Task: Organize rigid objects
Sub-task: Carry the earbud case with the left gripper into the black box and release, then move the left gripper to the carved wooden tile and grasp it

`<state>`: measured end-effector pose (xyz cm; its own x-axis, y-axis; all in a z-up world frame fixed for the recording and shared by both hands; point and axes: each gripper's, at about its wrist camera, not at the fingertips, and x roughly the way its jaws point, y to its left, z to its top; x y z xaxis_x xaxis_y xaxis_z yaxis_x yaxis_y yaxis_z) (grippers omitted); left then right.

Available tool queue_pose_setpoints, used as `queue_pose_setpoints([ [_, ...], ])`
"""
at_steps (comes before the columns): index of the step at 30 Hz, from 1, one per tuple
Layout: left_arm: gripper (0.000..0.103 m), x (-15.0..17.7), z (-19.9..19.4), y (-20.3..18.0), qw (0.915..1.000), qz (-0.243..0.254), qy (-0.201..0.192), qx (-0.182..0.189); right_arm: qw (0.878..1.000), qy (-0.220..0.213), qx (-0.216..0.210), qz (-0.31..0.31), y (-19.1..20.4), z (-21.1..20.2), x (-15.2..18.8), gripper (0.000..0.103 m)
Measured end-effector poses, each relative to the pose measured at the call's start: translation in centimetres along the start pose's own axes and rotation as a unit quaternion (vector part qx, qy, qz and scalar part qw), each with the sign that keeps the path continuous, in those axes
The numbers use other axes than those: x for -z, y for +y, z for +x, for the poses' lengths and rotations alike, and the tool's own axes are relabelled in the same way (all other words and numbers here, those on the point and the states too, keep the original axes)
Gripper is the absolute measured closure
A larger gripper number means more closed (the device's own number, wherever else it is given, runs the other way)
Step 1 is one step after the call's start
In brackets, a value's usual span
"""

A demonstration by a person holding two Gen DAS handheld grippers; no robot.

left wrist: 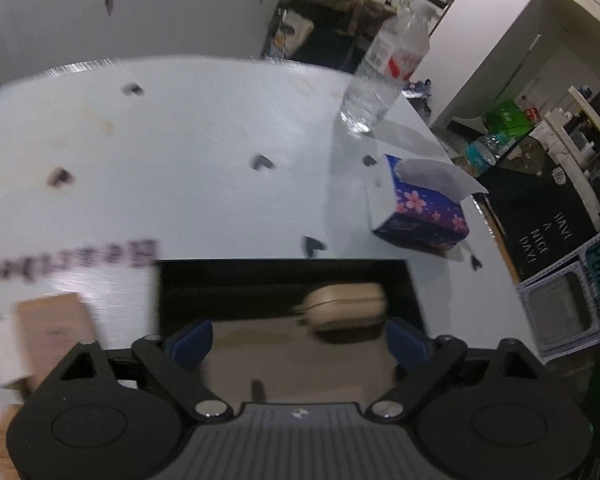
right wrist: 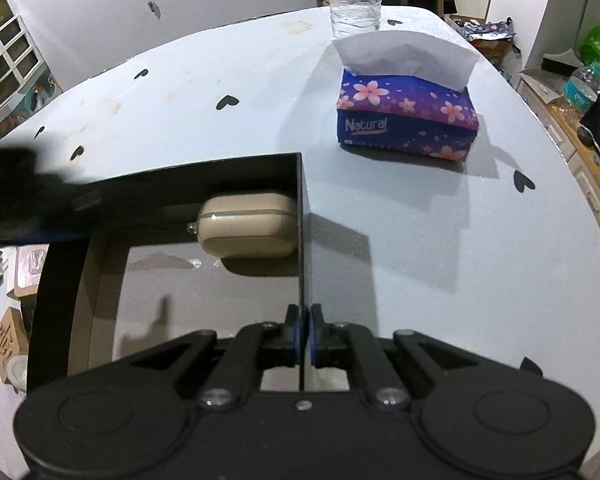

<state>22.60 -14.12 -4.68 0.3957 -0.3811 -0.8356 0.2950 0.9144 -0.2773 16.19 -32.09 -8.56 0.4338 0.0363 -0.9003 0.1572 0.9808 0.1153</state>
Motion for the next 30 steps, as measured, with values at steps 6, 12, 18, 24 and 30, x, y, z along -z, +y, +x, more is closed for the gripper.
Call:
queue_pose_setpoints([
  [6, 0.000, 3.5, -5.3, 4.6, 0.9962, 0.023, -0.057, -0.062, 1.000, 0.000, 0.003, -0.013, 0.3, -0.1, 0.1, 0.098],
  [12, 0.000, 6.8, -8.3, 9.8, 0.9902, -0.001, -0.080, -0.115, 1.000, 0.001, 0.004, -0.019, 0.3, -0.1, 0.1, 0.098],
  [18, 0.000, 10.0, -9.5, 13.3, 0.9875, -0.003, -0.086, -0.132, 1.000, 0.001, 0.003, -0.016, 0.4, -0.1, 0.1, 0.098],
  [24, 0.000, 12.5, -9.5, 14.6, 0.9918, 0.011, -0.074, -0.104, 1.000, 0.002, 0.006, -0.015, 0.4, -0.1, 0.1, 0.098],
  [30, 0.009, 13.3, -8.3, 15.8, 0.9920, 0.049, -0.037, -0.111, 1.000, 0.002, 0.006, -0.015, 0.4, -0.1, 0.1, 0.099],
])
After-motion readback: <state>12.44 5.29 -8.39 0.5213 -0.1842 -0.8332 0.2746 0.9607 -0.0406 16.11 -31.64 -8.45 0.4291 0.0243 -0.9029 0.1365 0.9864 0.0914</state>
